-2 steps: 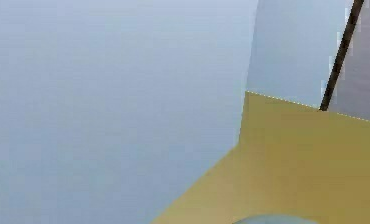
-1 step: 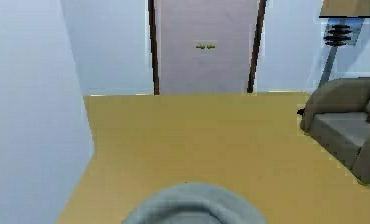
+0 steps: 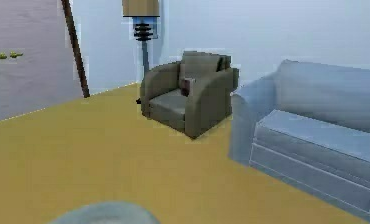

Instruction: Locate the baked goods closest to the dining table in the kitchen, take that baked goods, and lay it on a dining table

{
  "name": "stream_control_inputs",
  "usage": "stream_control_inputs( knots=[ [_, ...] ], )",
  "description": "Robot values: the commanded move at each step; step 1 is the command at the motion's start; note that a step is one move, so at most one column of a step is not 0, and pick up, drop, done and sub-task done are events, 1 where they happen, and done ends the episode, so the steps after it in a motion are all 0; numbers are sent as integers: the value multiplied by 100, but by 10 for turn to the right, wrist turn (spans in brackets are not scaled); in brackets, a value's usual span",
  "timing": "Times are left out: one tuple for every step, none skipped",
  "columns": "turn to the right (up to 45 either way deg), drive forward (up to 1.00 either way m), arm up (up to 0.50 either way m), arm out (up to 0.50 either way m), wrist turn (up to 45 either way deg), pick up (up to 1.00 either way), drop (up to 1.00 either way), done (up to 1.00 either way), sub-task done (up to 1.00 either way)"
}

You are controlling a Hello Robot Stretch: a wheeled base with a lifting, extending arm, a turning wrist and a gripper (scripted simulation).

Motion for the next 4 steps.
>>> stream_control_inputs(
  knots=[
    [450, 0, 0, 0, 0, 0, 0, 0, 0],
    [120, 0, 0, 0, 0, 0, 0, 0, 0],
    [0, 15, 0, 0, 0, 0, 0, 0, 0],
    [-240, 0, 0, 0, 0, 0, 0, 0, 0]
  ],
)
